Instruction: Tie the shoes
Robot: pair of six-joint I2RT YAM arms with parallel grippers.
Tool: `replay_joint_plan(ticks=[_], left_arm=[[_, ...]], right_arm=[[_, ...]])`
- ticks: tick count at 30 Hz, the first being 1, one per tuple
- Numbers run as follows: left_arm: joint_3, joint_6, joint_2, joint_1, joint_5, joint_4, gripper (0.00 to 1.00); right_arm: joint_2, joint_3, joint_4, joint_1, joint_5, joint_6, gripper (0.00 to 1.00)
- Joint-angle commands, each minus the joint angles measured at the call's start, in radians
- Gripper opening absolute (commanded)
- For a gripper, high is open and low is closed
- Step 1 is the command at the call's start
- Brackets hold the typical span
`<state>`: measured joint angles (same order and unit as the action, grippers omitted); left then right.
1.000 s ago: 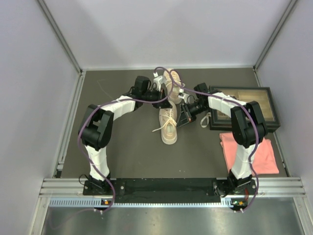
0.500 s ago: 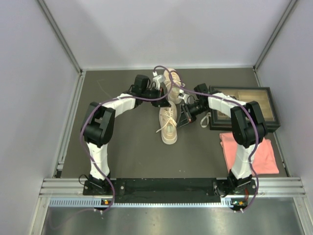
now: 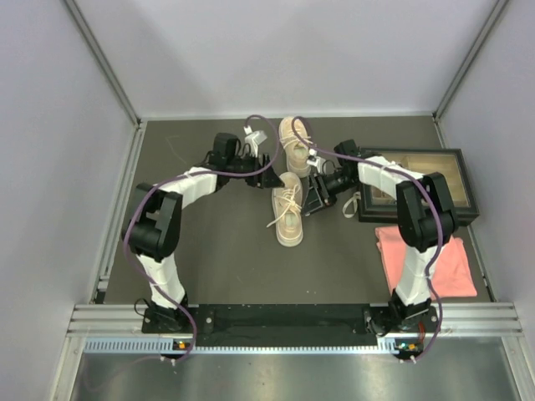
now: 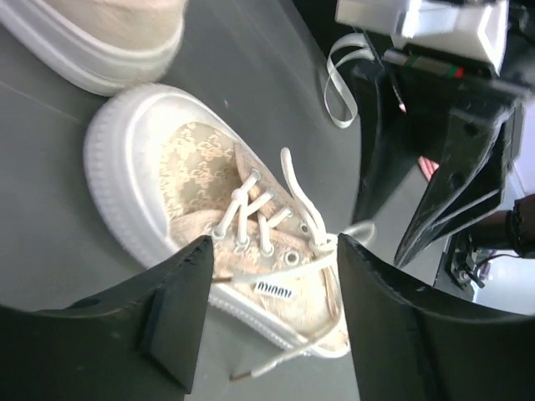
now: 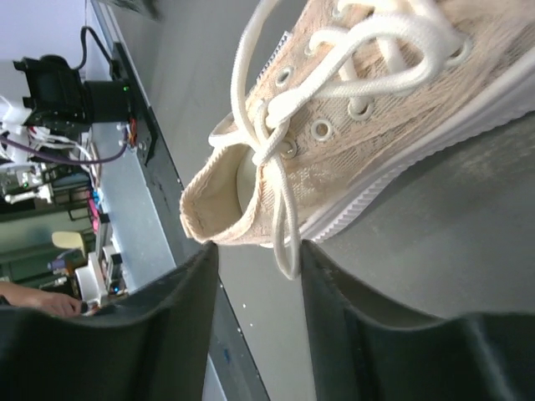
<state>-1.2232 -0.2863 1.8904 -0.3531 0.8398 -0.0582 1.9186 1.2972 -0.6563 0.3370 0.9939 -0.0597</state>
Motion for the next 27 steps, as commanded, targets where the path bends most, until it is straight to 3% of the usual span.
replay_joint_plan(ticks=[1, 3, 4, 8, 10, 15, 17, 20, 27], left_arm=[[0.008, 0.088, -0.143, 0.065, -0.024, 0.082, 0.73], [-0.015, 0.174, -0.183, 0.098, -0.053, 0.168, 0.77], [-0.025, 0.194, -0.192, 0.109, -0.054, 0.237, 0.98], [-0.135, 0.236, -0.215, 0.173, -0.091, 0.444, 0.98], [-0.188, 0.243, -0.209, 0.219, -0.108, 0.544, 0.98], [-0.377, 0.323, -0.183, 0.264, -0.315, 0.868, 0.98], [-0.362, 0.326, -0.203, 0.264, -0.431, 0.905, 0.98], [-0.29, 0.351, -0.247, 0.264, -0.493, 0.966, 0.98], [0.045, 0.34, -0.49, 0.261, -0.6, 0.821, 0.98]], right_arm=[[-0.049, 0.105, -0.06, -0.052, 0.048, -0.037, 0.57], [-0.064, 0.129, -0.098, -0.087, 0.043, -0.061, 0.65], [-0.081, 0.151, -0.136, -0.101, 0.042, -0.087, 0.76], [-0.133, 0.198, -0.23, -0.159, 0.005, -0.158, 0.91], [-0.159, 0.206, -0.261, -0.193, -0.032, -0.196, 0.92], [-0.277, 0.15, -0.302, -0.259, -0.125, -0.236, 0.96], [-0.318, 0.119, -0.313, -0.263, -0.161, -0.25, 0.99], [-0.429, 0.021, -0.283, -0.266, -0.248, -0.253, 0.99], [-0.635, -0.179, -0.25, -0.262, -0.377, -0.265, 0.99]])
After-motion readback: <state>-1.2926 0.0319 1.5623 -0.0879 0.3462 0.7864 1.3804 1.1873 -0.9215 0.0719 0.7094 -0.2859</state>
